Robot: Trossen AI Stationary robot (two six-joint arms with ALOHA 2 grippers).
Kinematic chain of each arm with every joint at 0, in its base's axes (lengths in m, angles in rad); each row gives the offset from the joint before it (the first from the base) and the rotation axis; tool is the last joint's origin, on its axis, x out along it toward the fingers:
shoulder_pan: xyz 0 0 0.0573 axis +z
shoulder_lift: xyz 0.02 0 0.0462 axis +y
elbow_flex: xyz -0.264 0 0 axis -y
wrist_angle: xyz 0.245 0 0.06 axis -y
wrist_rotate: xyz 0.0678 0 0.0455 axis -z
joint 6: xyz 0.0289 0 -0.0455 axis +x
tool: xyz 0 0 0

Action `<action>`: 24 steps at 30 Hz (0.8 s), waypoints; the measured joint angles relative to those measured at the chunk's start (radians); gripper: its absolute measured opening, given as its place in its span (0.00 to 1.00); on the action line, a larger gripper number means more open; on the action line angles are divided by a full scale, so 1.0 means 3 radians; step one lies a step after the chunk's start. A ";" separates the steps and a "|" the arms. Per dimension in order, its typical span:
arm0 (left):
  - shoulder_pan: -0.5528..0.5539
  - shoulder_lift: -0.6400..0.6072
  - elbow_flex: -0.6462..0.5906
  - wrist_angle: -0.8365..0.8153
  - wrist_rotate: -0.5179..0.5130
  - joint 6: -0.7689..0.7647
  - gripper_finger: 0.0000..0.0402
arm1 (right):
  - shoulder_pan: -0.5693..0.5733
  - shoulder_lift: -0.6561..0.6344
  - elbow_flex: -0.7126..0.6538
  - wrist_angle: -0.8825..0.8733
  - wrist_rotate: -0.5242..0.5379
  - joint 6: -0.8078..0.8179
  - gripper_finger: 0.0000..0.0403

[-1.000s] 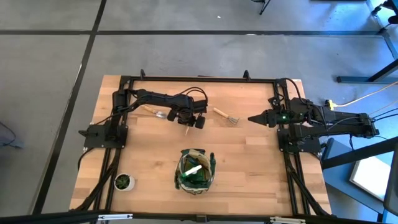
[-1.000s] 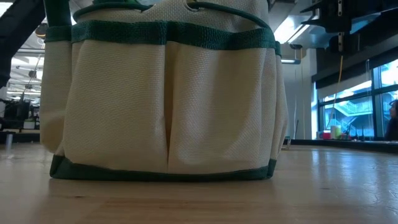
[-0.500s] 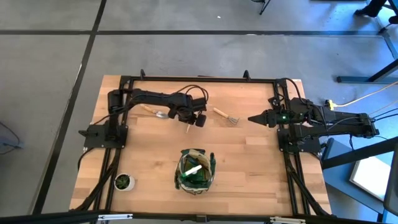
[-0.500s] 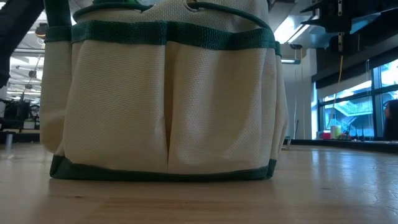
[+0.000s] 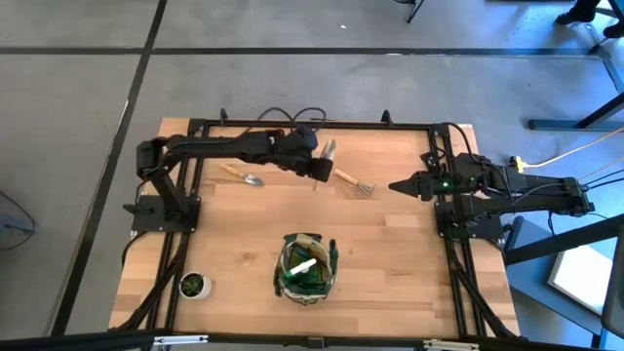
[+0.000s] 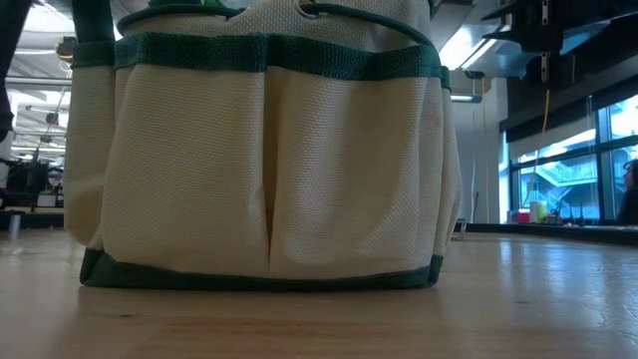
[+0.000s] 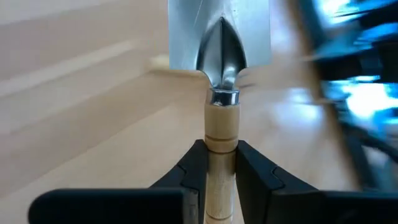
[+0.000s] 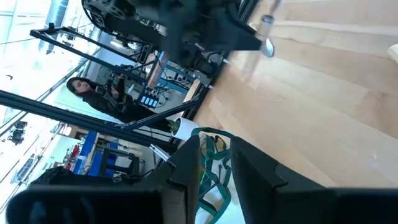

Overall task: Pick & Place Garden tools in Gardening bag
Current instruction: Put the right brown trowel into the gardening bag

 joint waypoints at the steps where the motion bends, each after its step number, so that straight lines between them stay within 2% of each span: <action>1: 0.0000 -0.0050 0.0000 0.0072 0.0065 0.0014 0.12 | 0.0001 0.0000 0.0000 0.0008 -0.0001 0.0000 0.23; 5: 0.0000 -0.0191 0.0003 0.0512 0.0422 0.0070 0.12 | 0.0000 0.0000 0.0001 0.0176 -0.0080 -0.0116 0.23; 11: -0.0001 -0.0198 0.0003 0.1270 0.1127 0.0070 0.12 | 0.0002 0.0000 0.0001 0.0942 -0.0468 -0.0542 0.23; 17: -0.0007 -0.0173 0.0000 0.1820 0.1438 -0.0037 0.12 | 0.0000 -0.0001 0.0004 0.1506 -0.0699 -0.0842 0.23; 22: -0.0044 -0.0173 -0.0155 0.2950 0.1683 -0.0427 0.12 | 0.0000 0.0003 0.0004 0.1481 -0.0706 -0.0913 0.23; 24: -0.0083 -0.0164 -0.0182 0.3442 0.1666 -0.0679 0.12 | 0.0001 0.0031 0.0004 0.1540 -0.0706 -0.0911 0.23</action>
